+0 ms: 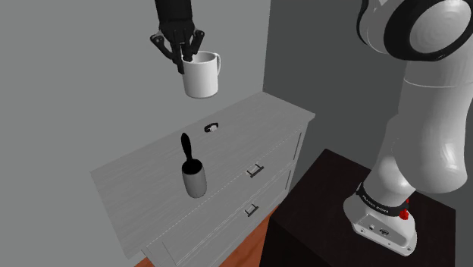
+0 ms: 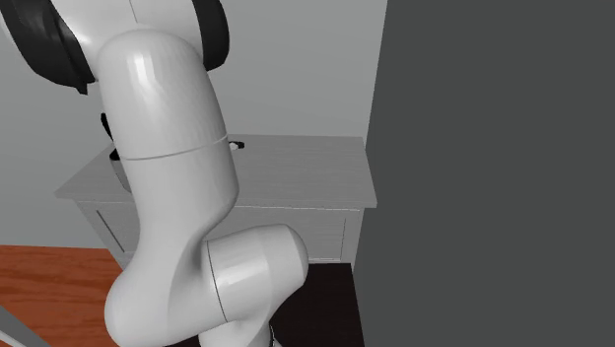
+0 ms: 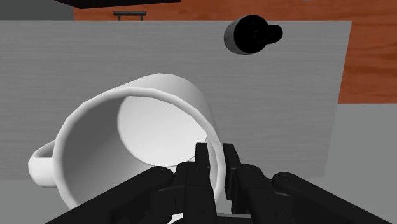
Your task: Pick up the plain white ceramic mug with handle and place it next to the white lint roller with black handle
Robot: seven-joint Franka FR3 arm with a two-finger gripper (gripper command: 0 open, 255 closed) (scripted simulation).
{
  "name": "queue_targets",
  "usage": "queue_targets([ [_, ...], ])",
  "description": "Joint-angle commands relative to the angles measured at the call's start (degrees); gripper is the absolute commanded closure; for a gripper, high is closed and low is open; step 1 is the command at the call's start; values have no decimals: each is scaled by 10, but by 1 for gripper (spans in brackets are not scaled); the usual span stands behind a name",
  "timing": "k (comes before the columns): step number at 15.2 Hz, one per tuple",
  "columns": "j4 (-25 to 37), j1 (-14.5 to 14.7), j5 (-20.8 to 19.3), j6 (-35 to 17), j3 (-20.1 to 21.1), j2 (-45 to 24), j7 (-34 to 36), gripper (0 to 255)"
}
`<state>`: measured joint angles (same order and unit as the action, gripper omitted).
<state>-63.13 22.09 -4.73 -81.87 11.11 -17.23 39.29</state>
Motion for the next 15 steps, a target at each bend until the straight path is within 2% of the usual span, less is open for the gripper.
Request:
queue_targets([
  [1,-33,-3,3,-22,0,12,0,255],
  [15,-202,-12,11,-150,-2,53,0,255],
])
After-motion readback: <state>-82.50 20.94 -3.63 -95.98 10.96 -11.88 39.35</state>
